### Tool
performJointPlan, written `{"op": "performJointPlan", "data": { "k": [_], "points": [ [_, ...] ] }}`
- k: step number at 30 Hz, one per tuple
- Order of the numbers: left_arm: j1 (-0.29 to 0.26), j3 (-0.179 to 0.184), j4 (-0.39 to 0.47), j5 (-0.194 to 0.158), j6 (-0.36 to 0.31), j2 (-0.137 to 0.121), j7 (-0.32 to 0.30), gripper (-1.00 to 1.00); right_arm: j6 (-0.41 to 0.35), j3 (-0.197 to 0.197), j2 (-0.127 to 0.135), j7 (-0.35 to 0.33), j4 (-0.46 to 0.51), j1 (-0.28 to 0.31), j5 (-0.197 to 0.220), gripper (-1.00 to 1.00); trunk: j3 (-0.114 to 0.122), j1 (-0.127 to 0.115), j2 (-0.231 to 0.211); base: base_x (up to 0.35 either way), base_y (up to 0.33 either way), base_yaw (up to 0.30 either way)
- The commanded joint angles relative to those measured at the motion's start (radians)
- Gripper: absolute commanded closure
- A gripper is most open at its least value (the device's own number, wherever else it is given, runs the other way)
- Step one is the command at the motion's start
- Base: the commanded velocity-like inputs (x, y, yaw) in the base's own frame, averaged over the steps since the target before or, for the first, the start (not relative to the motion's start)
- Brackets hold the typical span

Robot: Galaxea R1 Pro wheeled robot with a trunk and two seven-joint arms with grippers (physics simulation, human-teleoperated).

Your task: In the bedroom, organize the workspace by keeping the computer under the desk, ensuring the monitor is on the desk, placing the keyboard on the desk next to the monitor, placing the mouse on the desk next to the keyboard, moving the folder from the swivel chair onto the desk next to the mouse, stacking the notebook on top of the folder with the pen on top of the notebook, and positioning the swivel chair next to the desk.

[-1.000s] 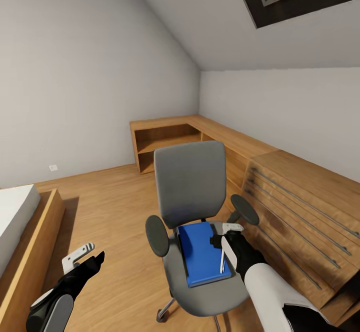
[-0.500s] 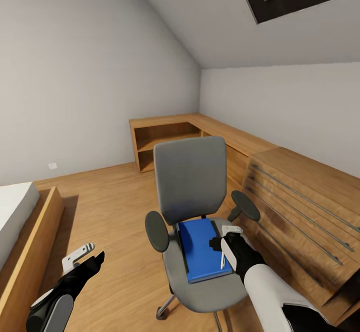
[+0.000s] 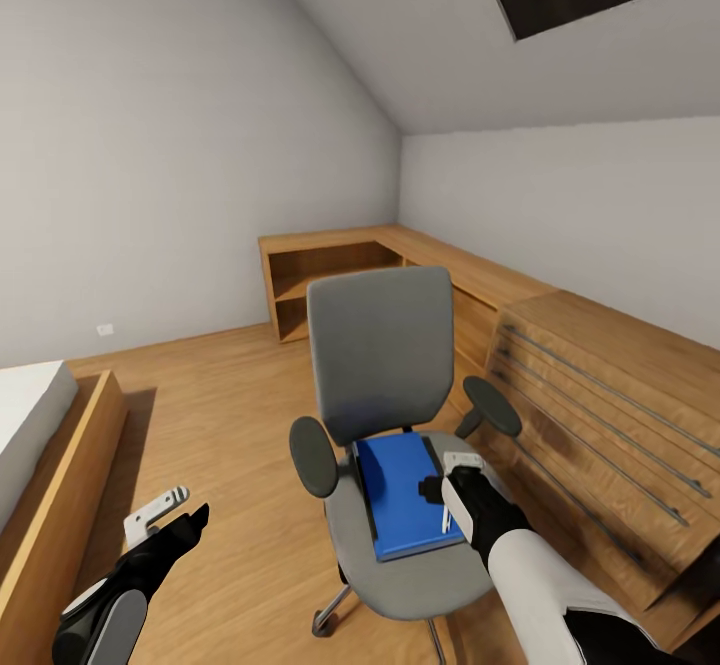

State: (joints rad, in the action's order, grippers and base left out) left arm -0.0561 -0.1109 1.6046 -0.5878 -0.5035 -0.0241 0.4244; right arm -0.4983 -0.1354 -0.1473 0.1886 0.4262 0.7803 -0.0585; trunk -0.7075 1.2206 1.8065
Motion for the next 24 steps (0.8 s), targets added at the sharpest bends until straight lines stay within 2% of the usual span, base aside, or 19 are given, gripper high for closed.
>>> {"op": "performJointPlan", "data": {
  "k": [1,5,10,17,22,24],
  "points": [
    [-0.001,0.0,0.001,-0.01,-0.003,0.0,0.008,-1.0,-0.006,-0.006,-0.001,0.0,0.002,0.0,-0.006,-1.0,-0.004,0.004,0.008,0.0,0.0,0.0],
    [-0.001,0.0,0.001,-0.01,-0.003,0.0,0.009,-1.0,-0.006,-0.006,0.0,0.0,0.002,0.0,-0.006,-1.0,-0.004,0.004,0.008,0.0,0.0,0.0],
    [-0.001,0.0,0.001,-0.01,-0.003,0.0,0.009,-1.0,-0.005,-0.004,-0.001,0.0,0.002,0.0,-0.006,-1.0,-0.02,0.023,0.043,0.0,0.0,0.0],
    [-0.001,0.0,0.001,-0.01,-0.003,0.0,0.009,-1.0,-0.005,-0.004,0.0,0.0,0.002,0.0,-0.006,-1.0,-0.02,0.023,0.043,0.0,0.0,0.0],
    [-0.001,0.0,0.001,-0.01,-0.003,0.0,0.009,-1.0,-0.005,-0.003,0.0,0.0,0.002,0.0,-0.006,-1.0,-0.036,0.042,0.078,0.0,0.0,0.0],
    [-0.001,0.0,0.001,-0.01,-0.003,0.0,0.009,-1.0,-0.005,-0.003,0.0,0.0,0.002,0.0,-0.007,-1.0,-0.036,0.042,0.078,0.0,0.0,0.0]
  ]
}}
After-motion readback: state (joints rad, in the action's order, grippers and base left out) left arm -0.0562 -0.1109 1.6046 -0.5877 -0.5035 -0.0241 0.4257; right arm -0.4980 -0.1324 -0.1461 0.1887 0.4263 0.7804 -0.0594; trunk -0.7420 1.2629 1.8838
